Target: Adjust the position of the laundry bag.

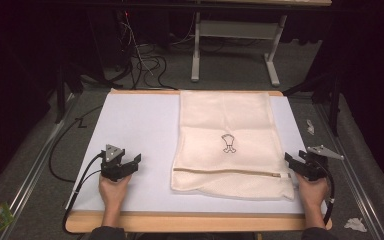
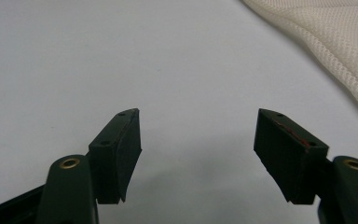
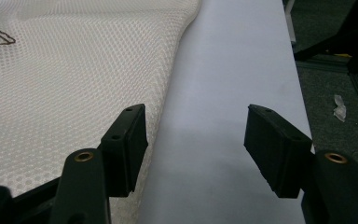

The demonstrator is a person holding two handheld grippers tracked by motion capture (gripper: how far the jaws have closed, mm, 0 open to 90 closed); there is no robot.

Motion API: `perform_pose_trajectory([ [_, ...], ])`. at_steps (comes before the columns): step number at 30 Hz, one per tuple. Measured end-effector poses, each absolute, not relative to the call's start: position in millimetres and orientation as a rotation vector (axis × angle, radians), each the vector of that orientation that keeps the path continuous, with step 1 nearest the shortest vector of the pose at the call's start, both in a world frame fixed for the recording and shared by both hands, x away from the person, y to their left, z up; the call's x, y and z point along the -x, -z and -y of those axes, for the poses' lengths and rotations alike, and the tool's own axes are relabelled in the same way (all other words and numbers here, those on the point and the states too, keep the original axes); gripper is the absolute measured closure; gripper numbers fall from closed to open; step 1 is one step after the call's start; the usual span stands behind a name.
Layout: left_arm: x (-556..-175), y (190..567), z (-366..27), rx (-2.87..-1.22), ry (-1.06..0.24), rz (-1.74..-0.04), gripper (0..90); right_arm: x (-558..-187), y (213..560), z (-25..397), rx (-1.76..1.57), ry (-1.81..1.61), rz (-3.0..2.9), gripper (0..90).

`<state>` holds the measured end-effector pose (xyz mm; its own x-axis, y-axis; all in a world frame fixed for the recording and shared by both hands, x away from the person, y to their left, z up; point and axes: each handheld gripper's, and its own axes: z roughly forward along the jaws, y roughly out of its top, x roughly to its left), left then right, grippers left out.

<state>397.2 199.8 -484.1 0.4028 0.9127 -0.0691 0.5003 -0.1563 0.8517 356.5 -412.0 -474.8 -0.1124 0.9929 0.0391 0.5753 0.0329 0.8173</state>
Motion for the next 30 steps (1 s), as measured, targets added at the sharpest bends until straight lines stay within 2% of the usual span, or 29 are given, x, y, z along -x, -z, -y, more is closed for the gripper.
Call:
perform_pose_trajectory([
  [12,-397.1,484.0,-199.3,-1.806,-0.61,-1.223,33.8,-356.6,474.8,412.0,-1.589,-0.946,-1.75,40.0],
  [30,-404.0,485.1,-199.0,-1.836,-0.562,-1.264,30.6,-356.3,474.3,419.8,-1.668,-1.009,-1.688,39.6],
])
